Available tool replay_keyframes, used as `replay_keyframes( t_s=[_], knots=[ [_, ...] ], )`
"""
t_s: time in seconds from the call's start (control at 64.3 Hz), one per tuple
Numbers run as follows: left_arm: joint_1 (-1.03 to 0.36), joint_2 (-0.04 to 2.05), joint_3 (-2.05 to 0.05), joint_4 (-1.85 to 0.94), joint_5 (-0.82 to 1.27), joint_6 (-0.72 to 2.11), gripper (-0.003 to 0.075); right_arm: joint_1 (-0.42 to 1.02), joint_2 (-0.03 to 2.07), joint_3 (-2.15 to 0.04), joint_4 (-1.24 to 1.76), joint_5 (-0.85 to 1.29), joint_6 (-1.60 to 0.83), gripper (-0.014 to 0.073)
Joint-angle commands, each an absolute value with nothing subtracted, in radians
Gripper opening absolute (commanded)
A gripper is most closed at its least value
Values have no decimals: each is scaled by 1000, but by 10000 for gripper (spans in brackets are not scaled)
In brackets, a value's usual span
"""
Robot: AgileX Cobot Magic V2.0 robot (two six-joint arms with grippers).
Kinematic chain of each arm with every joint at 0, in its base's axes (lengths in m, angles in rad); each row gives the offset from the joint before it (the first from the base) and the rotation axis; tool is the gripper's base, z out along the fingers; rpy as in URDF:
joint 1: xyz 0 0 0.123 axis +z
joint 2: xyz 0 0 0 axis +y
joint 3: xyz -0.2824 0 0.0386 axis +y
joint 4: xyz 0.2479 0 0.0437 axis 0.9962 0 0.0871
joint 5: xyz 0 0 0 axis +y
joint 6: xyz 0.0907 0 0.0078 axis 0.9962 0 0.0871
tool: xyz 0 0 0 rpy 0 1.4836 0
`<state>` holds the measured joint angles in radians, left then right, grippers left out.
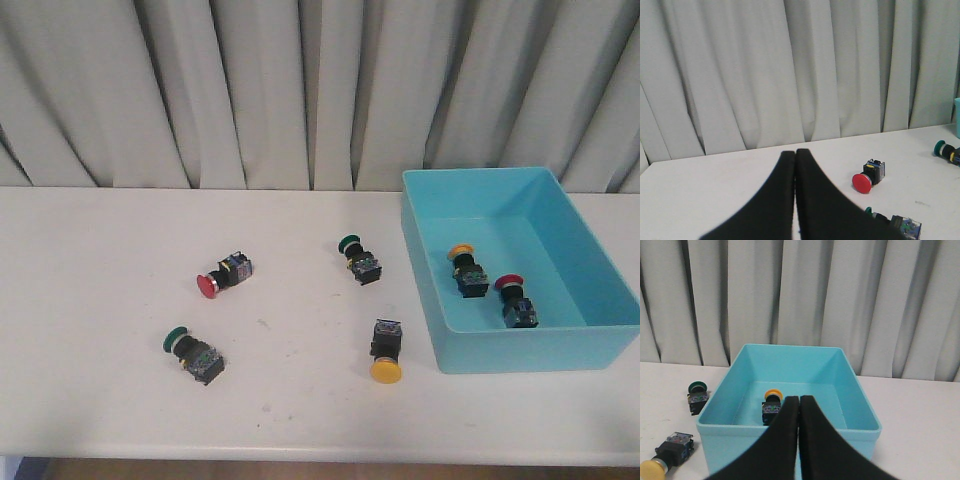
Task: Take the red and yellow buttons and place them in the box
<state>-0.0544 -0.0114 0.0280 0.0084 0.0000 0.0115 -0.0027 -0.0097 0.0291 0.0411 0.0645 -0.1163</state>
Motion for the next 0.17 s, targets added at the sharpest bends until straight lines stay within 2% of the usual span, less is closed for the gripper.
replay_keyframes(
  t_s=[0.0,0.155],
  knots=[
    [-51,-25,70,0,-80,9,-8,-7,-22,36,39,-17,-114,-6],
    [-51,-25,70,0,-80,9,-8,-7,-22,36,39,-17,-114,-6]
  ],
)
